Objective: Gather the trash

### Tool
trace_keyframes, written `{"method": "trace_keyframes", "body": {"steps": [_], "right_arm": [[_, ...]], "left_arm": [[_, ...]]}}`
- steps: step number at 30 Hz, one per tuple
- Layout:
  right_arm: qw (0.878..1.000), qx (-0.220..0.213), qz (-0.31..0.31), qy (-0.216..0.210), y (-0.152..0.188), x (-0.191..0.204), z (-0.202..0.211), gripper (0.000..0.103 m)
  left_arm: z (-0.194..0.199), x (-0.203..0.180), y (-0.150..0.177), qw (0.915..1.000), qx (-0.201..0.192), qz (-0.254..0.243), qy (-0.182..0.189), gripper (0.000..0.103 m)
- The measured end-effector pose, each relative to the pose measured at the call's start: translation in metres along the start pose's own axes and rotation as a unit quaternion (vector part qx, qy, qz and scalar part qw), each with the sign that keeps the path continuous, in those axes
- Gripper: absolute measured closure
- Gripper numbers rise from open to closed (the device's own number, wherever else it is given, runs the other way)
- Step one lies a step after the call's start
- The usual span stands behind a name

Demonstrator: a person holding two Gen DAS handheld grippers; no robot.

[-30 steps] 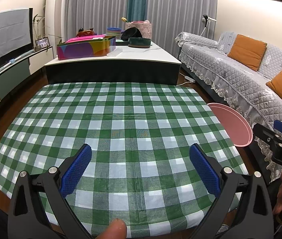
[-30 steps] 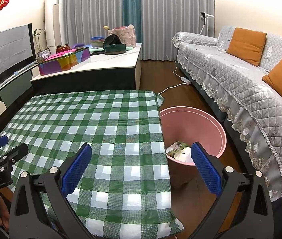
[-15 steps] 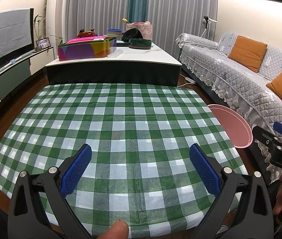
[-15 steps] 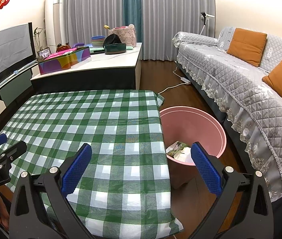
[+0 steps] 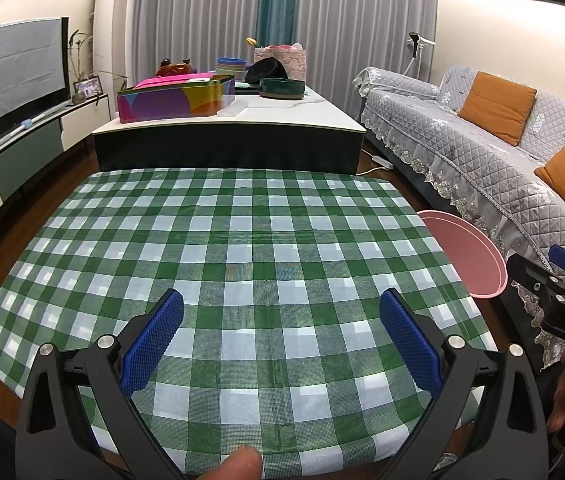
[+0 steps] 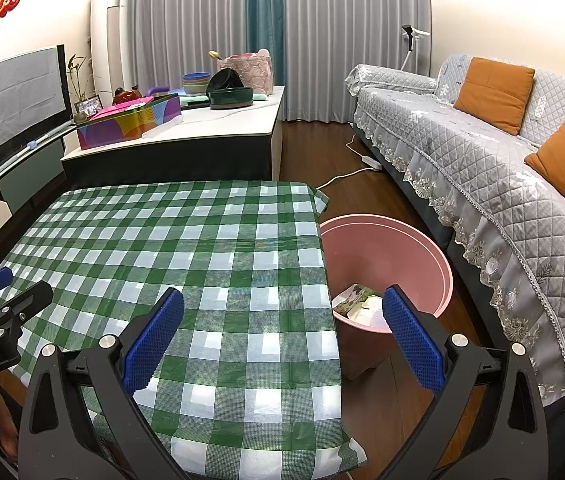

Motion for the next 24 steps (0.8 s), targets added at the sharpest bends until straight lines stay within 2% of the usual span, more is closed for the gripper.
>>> {"method": "trace_keyframes", "body": {"steps": [24], "right_arm": [[1.0,0.0,0.001,0.0,0.0008,0.0011,-0.0001,0.005]], "left_arm": [[0.0023,-0.0026,-0.0009,0.9998,-0.019,-0.009,-0.004,0.008]]}}
Point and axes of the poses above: each gripper's, at about its wrist camera, not at the fingertips, and z roughly against the way its jaws point, x to its left, y to its underside, the point moved 6 cm from there along -z, roughly the way its jaws point, and after that the axes turned 2 degrees about -y, right-handed, at the moved point
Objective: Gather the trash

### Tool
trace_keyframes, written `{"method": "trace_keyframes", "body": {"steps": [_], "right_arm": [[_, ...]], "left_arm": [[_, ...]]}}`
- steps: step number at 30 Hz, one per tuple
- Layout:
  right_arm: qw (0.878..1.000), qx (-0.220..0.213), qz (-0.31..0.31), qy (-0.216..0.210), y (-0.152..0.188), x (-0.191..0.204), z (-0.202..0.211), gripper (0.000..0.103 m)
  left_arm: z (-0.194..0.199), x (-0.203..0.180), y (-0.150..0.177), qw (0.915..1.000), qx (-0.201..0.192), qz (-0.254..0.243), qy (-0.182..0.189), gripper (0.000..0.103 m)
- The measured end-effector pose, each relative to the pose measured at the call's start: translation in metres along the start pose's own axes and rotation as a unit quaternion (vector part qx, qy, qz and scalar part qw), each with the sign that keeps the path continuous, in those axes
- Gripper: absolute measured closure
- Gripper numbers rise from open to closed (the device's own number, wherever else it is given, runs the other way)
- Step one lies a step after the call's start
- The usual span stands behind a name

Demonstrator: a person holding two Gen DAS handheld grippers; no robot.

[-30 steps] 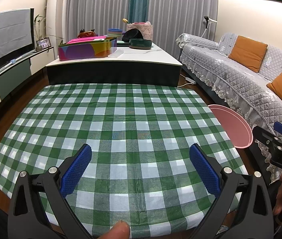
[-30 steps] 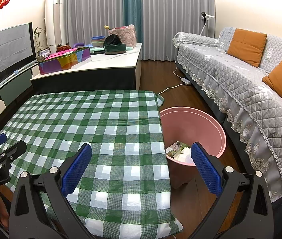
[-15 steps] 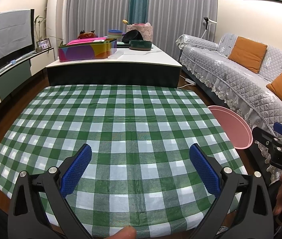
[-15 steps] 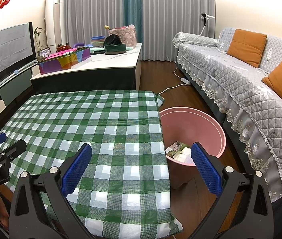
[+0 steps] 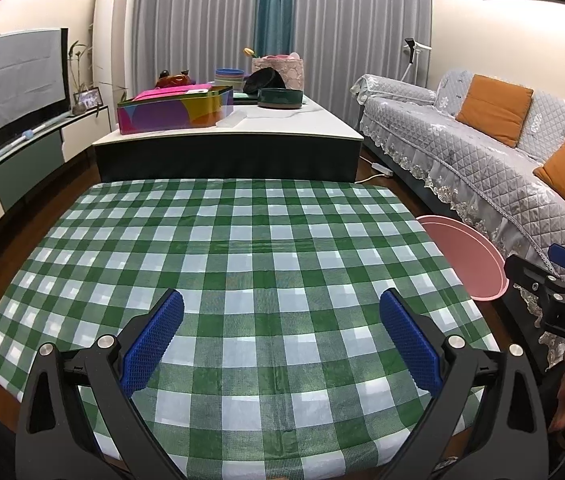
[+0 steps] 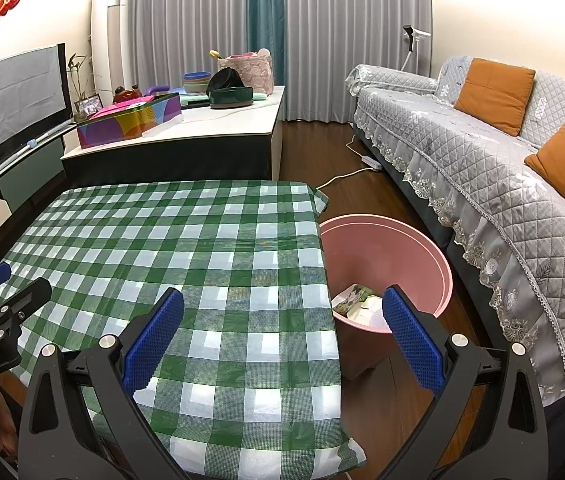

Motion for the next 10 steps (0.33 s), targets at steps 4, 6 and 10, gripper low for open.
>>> {"method": "trace_keyframes", "body": {"steps": [4,6,10], "right_arm": [[1.0,0.0,0.0,0.0,0.0001,0.0001,0.0001,0.005],[1.0,0.0,0.0,0.0,0.0001,0.0001,0.0001,0.005],[1.0,0.0,0.0,0.0,0.0002,0.0004,0.0001,0.005]], "left_arm": [[0.0001,0.0016,-0.0001,1.0,0.002,0.003,-0.003,0.008],[-0.0002,0.002,0.0006,1.0,0.005,0.003,-0.005,0.008],[-0.0001,0.0018,0.0006,1.0,0.007,0.003,-0.005,0.008]]}}
Point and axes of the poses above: each gripper's, at about its wrist camera, not at the fingertips, and z roughly against the way its jaws point, x to its left, y to its underside, the point moved 6 cm from there along -z, roughly the way its jaws point, and after that the axes turned 2 degrees about -y, right-handed, at the moved point
